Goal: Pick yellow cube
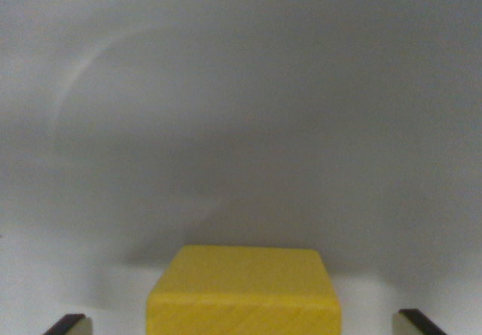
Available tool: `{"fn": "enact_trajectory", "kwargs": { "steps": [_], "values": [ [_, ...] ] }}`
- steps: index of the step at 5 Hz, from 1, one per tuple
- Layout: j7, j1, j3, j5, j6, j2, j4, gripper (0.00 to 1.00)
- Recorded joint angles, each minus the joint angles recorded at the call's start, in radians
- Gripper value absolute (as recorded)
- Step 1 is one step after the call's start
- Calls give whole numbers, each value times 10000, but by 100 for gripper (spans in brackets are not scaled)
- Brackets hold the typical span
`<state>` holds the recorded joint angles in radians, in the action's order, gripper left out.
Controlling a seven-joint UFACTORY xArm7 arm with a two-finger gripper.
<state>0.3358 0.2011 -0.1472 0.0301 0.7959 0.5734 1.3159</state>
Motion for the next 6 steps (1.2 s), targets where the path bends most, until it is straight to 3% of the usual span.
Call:
{"fn": "enact_trajectory", "kwargs": {
  "steps": [3,4,6],
  "values": [
    [2,2,-1,0,-7,4,-2,0],
    [2,2,-1,0,-7,4,-2,100],
    [3,2,-2,0,-5,4,0,100]
  ]
}}
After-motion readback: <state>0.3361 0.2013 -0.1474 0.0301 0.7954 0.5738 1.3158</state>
